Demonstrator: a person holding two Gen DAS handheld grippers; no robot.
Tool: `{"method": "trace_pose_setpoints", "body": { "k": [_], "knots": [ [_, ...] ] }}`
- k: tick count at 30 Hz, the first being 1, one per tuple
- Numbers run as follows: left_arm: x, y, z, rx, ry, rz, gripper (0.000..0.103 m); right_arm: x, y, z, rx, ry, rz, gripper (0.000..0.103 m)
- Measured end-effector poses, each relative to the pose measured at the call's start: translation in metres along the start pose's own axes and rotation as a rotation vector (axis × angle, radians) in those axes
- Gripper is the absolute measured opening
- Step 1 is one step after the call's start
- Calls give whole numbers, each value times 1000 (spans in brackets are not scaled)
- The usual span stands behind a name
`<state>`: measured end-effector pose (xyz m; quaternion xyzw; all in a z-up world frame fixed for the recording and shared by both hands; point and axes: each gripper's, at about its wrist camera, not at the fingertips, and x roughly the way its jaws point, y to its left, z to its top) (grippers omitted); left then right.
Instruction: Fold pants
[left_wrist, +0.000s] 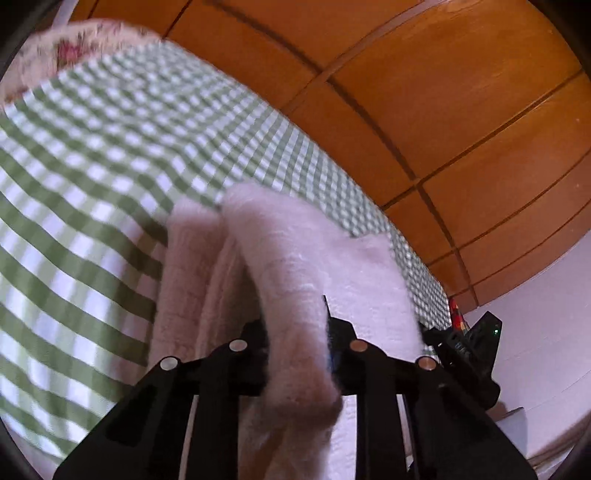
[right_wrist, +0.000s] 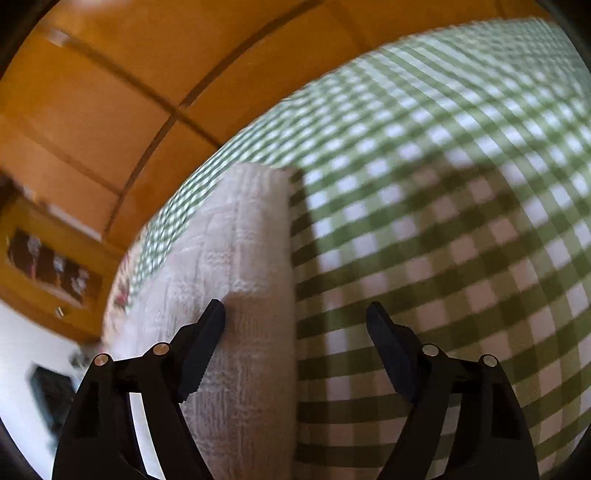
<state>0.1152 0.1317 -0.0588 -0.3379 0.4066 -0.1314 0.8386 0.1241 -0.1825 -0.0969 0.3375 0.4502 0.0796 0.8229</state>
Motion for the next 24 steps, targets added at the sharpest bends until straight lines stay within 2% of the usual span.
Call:
{"method": "trace_pose_setpoints", "body": {
  "k": [3, 4, 7, 9, 10, 12, 16, 24],
  "knots": [
    [-25, -7, 5, 71, -64, 9, 18, -5, 29, -6, -149, -22, -35, 79],
    [-27, -8, 7, 91, -68, 20, 18, -6, 43, -9, -231, -33, -74, 78],
    [-21, 4, 3, 132, -55, 117, 18, 3, 72, -22, -436, -60, -215, 79],
    [-6, 17, -4, 125, -30, 178, 19, 12, 78, -28, -503, -63, -266, 78],
    [3, 24, -8, 137, -26, 204, 19, 16, 80, -30, -520, -71, -278, 78],
    [6, 28, -14, 159, -46, 206, 20, 20, 76, -27, -511, -77, -274, 79],
    [3, 23, -17, 193, -62, 226, 22, 19, 63, -27, -453, -70, -224, 79],
    [-22, 9, -27, 170, -92, 226, 31, 7, 65, -34, -423, -94, -232, 80]
  ]
}}
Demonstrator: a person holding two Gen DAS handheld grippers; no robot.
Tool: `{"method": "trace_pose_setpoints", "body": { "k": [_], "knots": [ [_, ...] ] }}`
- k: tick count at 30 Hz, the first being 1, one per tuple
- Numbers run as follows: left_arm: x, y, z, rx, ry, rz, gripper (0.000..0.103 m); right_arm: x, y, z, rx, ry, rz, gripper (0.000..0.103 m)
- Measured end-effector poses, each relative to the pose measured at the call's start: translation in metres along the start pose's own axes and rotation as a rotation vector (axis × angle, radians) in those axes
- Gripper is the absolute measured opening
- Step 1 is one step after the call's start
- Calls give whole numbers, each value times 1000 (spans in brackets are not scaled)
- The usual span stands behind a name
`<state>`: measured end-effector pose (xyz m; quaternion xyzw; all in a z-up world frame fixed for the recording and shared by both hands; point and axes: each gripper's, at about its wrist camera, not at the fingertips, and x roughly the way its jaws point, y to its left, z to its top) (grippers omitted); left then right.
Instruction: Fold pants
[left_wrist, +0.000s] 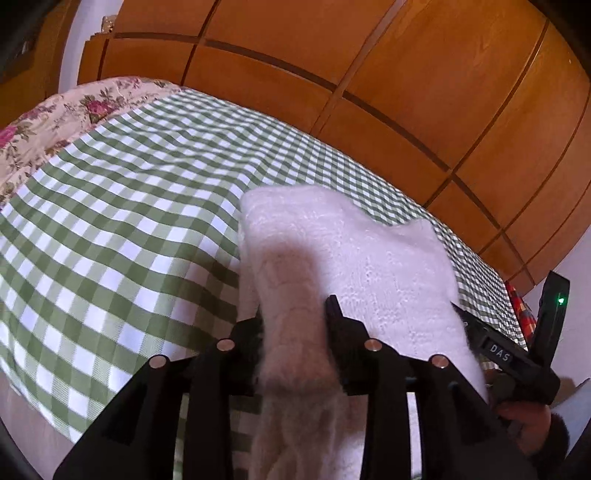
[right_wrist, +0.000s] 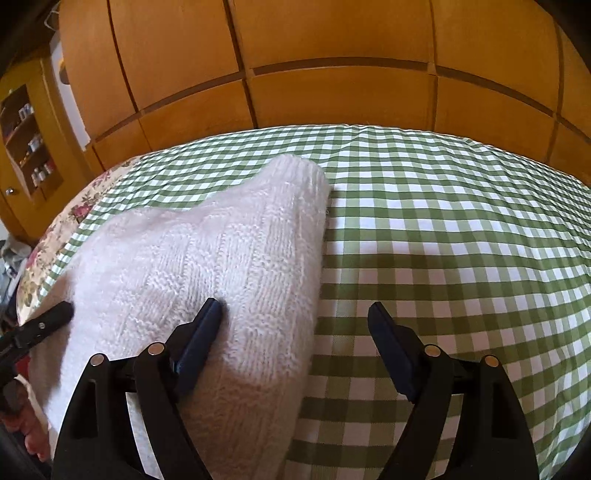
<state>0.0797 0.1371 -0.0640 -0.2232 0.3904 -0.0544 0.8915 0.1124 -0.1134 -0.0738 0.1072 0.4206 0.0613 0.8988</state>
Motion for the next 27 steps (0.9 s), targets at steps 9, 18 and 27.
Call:
{"method": "trace_pose_setpoints", "body": {
  "k": [9, 18, 27],
  "knots": [
    [-39, -27, 8, 75, -94, 4, 69, -22, -7, -1, 35, -23, 15, 85],
    [2, -69, -4, 290, 4, 27, 74, -31, 0, -14, 11, -18, 20, 85],
    [24, -31, -4, 275, 17, 134, 55, -9, 26, -23, -108, -8, -16, 85]
  ]
}}
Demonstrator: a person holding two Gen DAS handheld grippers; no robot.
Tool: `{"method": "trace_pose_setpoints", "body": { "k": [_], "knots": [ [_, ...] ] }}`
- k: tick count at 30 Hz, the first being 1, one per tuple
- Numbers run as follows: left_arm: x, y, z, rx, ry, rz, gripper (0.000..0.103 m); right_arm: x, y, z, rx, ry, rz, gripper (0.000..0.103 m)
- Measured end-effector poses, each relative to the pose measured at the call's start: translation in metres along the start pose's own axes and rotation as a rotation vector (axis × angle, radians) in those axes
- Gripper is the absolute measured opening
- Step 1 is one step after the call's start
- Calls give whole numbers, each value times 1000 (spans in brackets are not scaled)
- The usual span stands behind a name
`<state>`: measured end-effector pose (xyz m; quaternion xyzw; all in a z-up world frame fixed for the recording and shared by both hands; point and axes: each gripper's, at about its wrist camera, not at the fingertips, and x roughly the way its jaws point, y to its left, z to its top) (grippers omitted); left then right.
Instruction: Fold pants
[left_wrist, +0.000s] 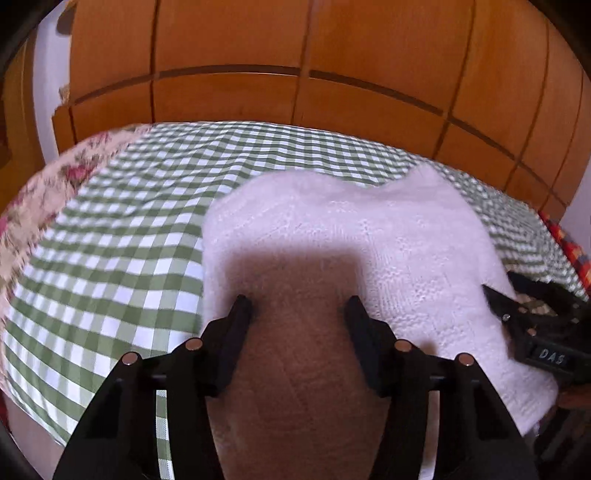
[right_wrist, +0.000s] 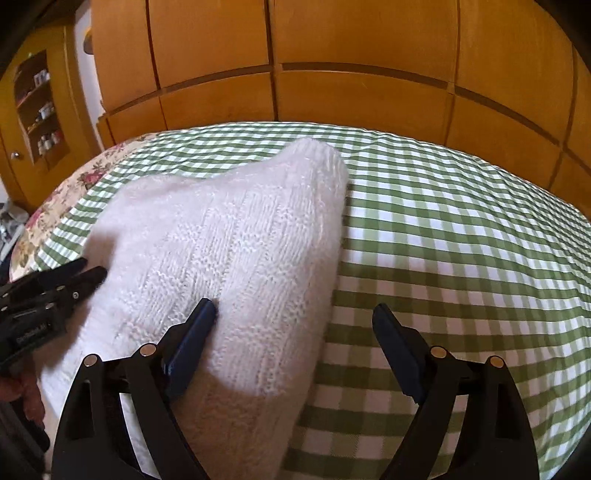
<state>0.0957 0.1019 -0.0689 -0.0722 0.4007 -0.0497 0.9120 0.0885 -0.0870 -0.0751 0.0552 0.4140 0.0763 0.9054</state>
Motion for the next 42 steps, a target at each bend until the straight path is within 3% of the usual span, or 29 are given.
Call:
{"method": "trace_pose_setpoints", "body": {
  "k": [4, 8, 12, 18, 20, 23, 29, 35, 42],
  "knots": [
    [-12, -1, 0, -3, -35, -47, 58, -7, -25, -2, 128, 7, 112, 86],
    [-26, 11, 2, -86, -70, -157, 77, -14, -46, -6, 242, 24, 203, 89],
    [-33, 28, 3, -176, -92, -166, 89, -17, -56, -10, 303, 42, 276, 89],
    [-8, 61, -5, -324, 39, -214, 90, -2, -65, -12, 416, 110, 372, 89],
    [5, 65, -11, -370, 103, -287, 90, 3, -62, -10, 416, 136, 394, 89],
    [14, 66, -19, -417, 126, -357, 91, 9, -59, -5, 414, 152, 411, 89],
    [19, 69, -17, -430, 128, -423, 90, 25, -53, 2, 424, 179, 441, 89],
    [26, 60, -5, -367, 166, -424, 78, 32, -43, 12, 399, 187, 450, 89],
    [41, 56, 4, -345, 226, -463, 76, 40, -38, 17, 393, 191, 459, 89]
  ]
}}
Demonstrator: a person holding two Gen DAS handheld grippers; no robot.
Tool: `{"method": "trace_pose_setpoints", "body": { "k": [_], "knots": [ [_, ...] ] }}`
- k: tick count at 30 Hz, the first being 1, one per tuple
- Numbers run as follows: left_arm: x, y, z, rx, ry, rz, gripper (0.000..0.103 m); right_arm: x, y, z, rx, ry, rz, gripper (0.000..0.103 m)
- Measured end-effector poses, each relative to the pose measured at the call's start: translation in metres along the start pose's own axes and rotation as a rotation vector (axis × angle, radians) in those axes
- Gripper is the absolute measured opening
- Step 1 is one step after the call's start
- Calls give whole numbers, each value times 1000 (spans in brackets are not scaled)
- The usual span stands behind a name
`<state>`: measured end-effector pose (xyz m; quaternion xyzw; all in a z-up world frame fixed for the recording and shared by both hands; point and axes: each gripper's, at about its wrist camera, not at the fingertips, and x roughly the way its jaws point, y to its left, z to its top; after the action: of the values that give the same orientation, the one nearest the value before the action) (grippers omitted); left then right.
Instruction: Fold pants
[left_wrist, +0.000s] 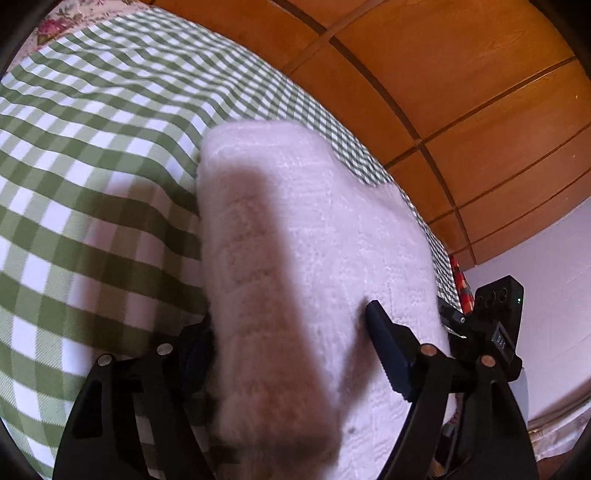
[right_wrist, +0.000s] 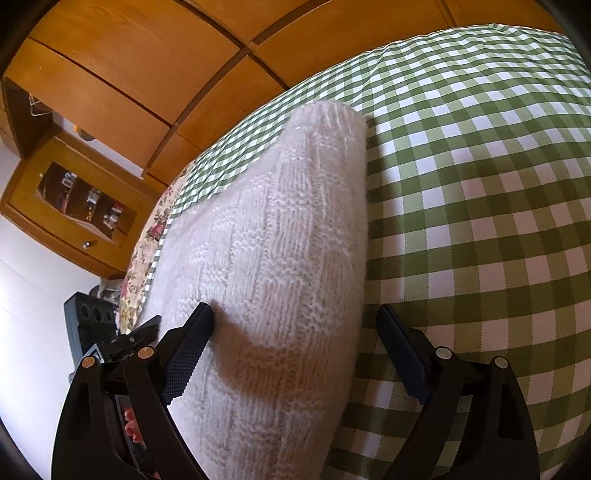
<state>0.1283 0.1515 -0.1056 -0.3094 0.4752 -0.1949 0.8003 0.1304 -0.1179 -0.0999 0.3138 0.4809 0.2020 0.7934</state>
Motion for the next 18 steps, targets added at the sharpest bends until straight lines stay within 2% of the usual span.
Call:
{"method": "trace_pose_setpoints", "body": {
  "k": [4, 7, 12, 18],
  "knots": [
    [7, -5, 4, 24, 22, 7, 73, 4, 3, 2, -13, 3, 0, 89],
    [9, -11, 4, 43, 32, 26, 67, 6, 4, 4, -26, 6, 10, 86],
    [9, -26, 4, 83, 24, 50, 48, 8, 17, 6, -91, -4, 2, 73],
    [4, -54, 5, 149, -18, 103, 40, 2, 31, 8, -165, -48, -28, 57]
  ]
}}
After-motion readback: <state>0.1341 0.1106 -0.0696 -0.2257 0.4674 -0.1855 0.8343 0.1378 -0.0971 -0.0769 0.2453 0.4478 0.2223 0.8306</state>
